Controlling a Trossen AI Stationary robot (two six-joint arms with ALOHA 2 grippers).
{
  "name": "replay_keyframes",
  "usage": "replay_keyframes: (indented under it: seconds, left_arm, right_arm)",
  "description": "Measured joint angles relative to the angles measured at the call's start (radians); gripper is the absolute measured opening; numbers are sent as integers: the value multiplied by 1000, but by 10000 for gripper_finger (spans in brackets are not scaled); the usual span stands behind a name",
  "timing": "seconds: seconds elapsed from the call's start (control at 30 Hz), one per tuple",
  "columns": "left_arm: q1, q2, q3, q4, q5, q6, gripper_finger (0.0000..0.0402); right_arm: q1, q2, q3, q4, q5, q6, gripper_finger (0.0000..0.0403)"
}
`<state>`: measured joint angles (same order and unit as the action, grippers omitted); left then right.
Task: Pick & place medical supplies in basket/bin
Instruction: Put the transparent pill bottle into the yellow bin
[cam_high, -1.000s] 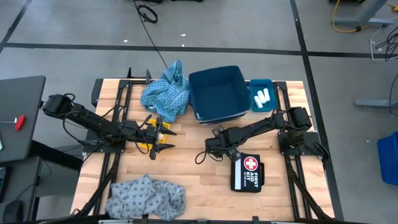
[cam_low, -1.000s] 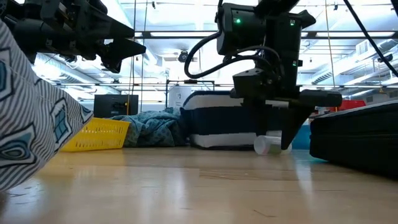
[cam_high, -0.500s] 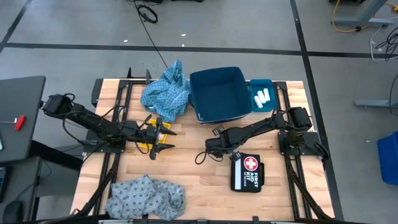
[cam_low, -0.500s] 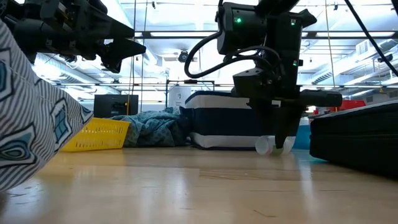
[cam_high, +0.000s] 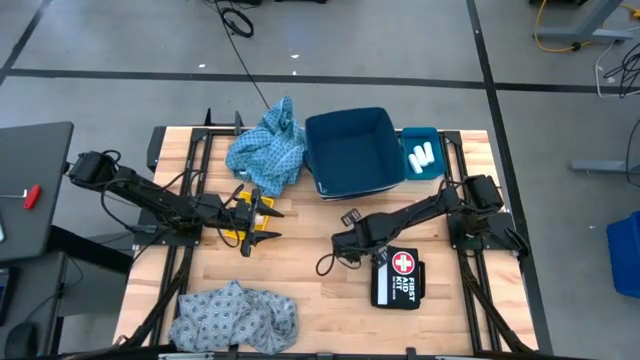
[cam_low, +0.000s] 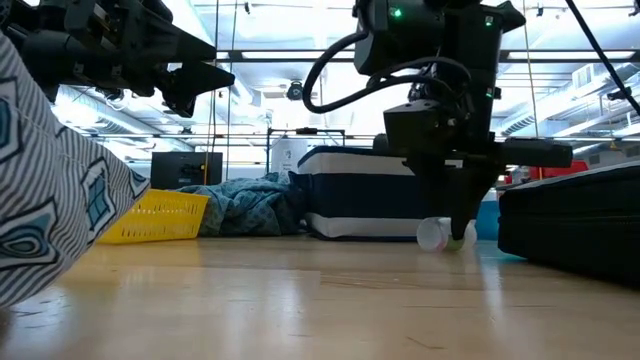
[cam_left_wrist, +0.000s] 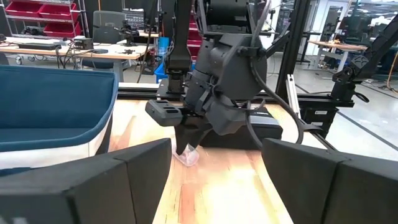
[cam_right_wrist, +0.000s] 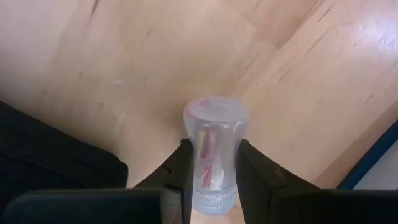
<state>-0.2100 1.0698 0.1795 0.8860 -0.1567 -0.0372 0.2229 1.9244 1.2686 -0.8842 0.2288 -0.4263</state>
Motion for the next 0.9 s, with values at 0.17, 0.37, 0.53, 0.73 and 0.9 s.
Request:
replay_keyframes:
  seconds: [0.17,0.37,0.53,0.73,0.9]
  left_arm:
    - [0,0,0,0,0,0,257]
    - [0,0,0,-2,0,-2,257]
    - [0,0,0,-12,0,0,257]
    - [0,0,0,-17,0,8,257]
    - [0,0,0,-27,6,25,257]
  right_arm:
    - [9,0,6,22,0,-1,88]
    - [10,0,53,40,-30,-1,88]
    - [10,-2,103,109,-101,2,88]
    - [4,-22,116,338,-225,47,88]
    - [-4,-23,116,560,-280,90,88]
